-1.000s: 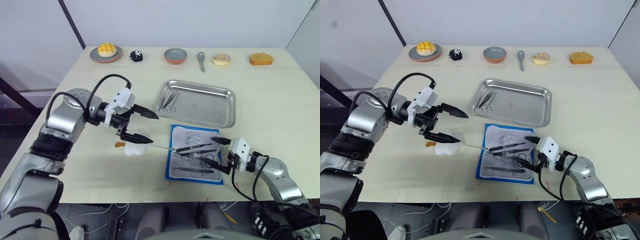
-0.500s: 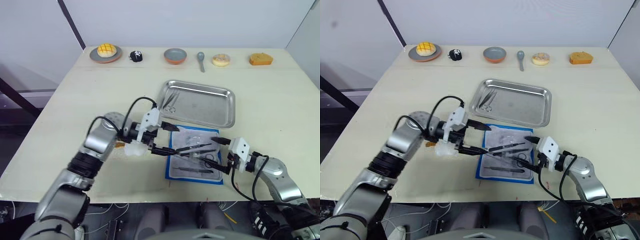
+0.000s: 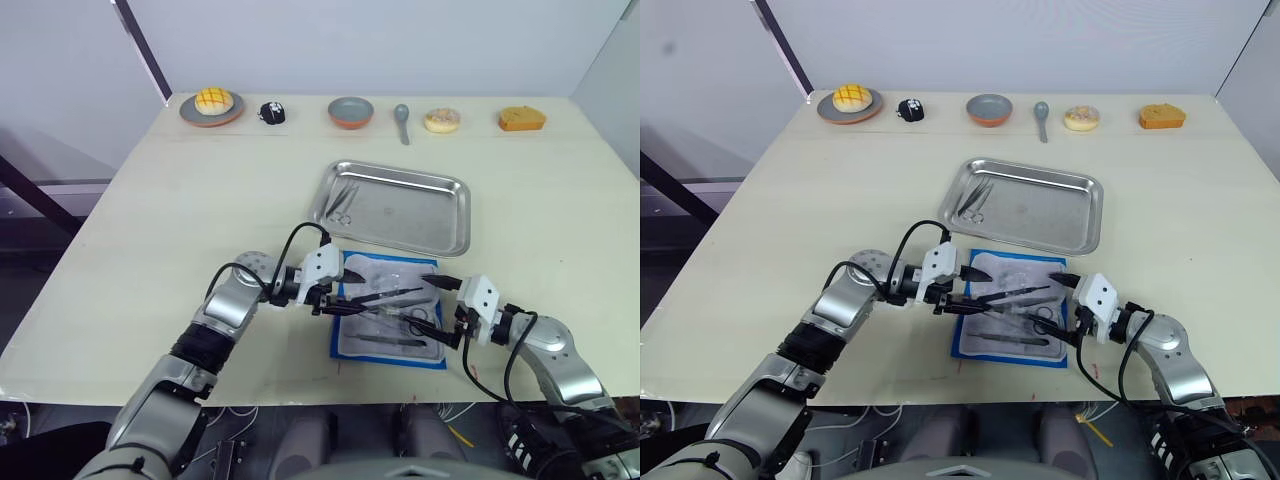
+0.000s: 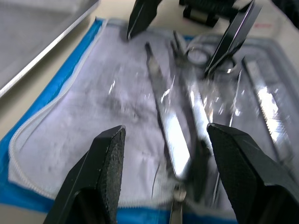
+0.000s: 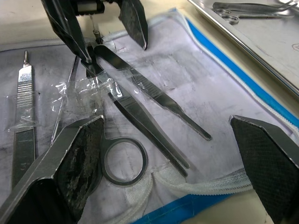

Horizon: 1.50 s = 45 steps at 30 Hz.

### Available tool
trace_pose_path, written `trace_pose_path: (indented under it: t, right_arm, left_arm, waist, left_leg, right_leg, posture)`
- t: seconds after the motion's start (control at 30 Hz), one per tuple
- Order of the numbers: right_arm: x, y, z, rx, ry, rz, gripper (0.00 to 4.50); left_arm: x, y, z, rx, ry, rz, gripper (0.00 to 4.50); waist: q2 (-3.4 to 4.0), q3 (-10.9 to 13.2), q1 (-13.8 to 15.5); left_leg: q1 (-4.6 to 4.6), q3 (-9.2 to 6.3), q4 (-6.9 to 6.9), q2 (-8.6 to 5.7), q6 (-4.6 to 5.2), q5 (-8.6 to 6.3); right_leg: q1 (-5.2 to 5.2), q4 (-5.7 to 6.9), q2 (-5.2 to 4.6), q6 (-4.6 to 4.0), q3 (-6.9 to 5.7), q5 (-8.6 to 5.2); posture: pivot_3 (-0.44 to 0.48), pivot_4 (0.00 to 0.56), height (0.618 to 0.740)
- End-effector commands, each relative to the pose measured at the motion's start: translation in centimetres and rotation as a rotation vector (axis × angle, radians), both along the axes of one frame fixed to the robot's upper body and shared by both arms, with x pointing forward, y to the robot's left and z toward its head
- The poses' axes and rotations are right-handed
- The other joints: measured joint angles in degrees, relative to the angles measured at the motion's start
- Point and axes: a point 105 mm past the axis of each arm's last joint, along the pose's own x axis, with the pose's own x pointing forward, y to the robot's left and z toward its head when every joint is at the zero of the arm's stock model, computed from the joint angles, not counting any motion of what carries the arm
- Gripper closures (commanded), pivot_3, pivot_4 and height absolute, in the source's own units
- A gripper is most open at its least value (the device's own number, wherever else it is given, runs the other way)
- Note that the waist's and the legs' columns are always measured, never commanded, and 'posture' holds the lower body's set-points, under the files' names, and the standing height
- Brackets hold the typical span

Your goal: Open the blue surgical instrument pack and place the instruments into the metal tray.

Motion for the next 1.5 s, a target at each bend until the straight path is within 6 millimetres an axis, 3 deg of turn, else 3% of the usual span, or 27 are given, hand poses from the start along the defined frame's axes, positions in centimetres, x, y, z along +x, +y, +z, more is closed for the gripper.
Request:
trace_pose_path:
  t: [0.03, 0.2, 0.67, 0.93, 1.03, 1.1, 1.2, 1.5]
  right_arm:
    - [-1.3, -2.5, -5.5, -0.141, 0.193, -0.097, 0.00]
    - [-1.3, -2.4, -5.5, -0.140, 0.192, -0.097, 0.00]
    - [-1.4, -2.5, -5.5, -0.143, 0.192, -0.097, 0.00]
    - [-1.4, -2.5, -5.4, -0.146, 0.190, -0.097, 0.00]
    - [-1.2, -2.5, -5.3, -0.145, 0.188, -0.097, 0.00]
    - [-1.2, -2.4, -5.3, -0.145, 0.187, -0.096, 0.00]
    - [-1.2, -2.4, -5.3, -0.145, 0.187, -0.095, 0.00]
    - [-1.3, -2.2, -5.4, -0.142, 0.190, -0.092, 0.00]
  left_arm:
    - [0.5, -0.1, 0.3, 0.001, -0.033, 0.002, 1.65]
    - [1.3, -0.2, 0.2, 0.006, -0.042, 0.017, 1.65]
    - [0.0, 0.2, -1.1, 0.074, 0.008, -0.090, 1.65]
    - [0.5, 0.4, -1.5, 0.084, 0.002, -0.051, 1.65]
    - [0.7, 0.5, -1.6, 0.084, 0.012, -0.043, 2.33]
    - [0.6, 0.6, -1.8, 0.084, 0.028, -0.043, 3.37]
    - [0.5, 0.8, -1.9, 0.092, 0.028, -0.049, 4.48]
    - [0.8, 0.1, -0.3, 0.061, 0.012, -0.062, 4.49]
  waist:
    - [0.00, -0.01, 0.02]
    - [0.00, -0.03, 0.05]
    - [0.01, -0.07, 0.04]
    - [0.01, -0.23, 0.05]
    - [-0.01, -0.37, 0.07]
    - [0.01, -0.39, 0.06]
    - [0.02, -0.44, 0.08]
    - [0.04, -0.47, 0.06]
  left_leg:
    - [0.00, 0.00, 0.00, 0.00, 0.00, 0.00]
    - [0.00, 0.00, 0.00, -0.01, 0.00, 0.00]
    - [0.00, 0.01, 0.00, -0.01, 0.00, 0.00]
    - [0.00, 0.00, 0.00, -0.01, 0.00, 0.00]
    - [0.00, 0.00, 0.00, -0.01, 0.00, 0.00]
    - [0.00, 0.00, 0.00, -0.01, 0.01, 0.00]
    - [0.00, -0.01, 0.00, -0.01, 0.01, 0.00]
    - [0.02, -0.01, 0.00, -0.01, 0.01, 0.00]
  right_leg:
    - [0.00, 0.00, 0.00, 0.00, 0.00, 0.00]
    - [0.00, 0.00, -0.01, 0.00, -0.01, 0.00]
    - [0.01, 0.00, 0.00, 0.00, -0.01, 0.00]
    - [0.01, -0.01, -0.01, 0.00, -0.01, 0.00]
    - [0.01, -0.02, -0.01, 0.00, -0.01, 0.00]
    - [0.01, -0.02, 0.00, 0.00, -0.02, 0.00]
    - [0.01, -0.01, 0.00, 0.00, -0.03, 0.00]
    - [0.01, -0.01, 0.00, 0.00, -0.02, 0.00]
  posture:
    - [0.000, 0.150, 0.740]
    - [0.000, 0.150, 0.740]
    - [0.000, 0.150, 0.740]
    - [0.000, 0.150, 0.740]
    - [0.000, 0.150, 0.740]
    - [0.000, 0.150, 0.740]
    - [0.000, 0.150, 0.740]
    - [0.000, 0.150, 0.740]
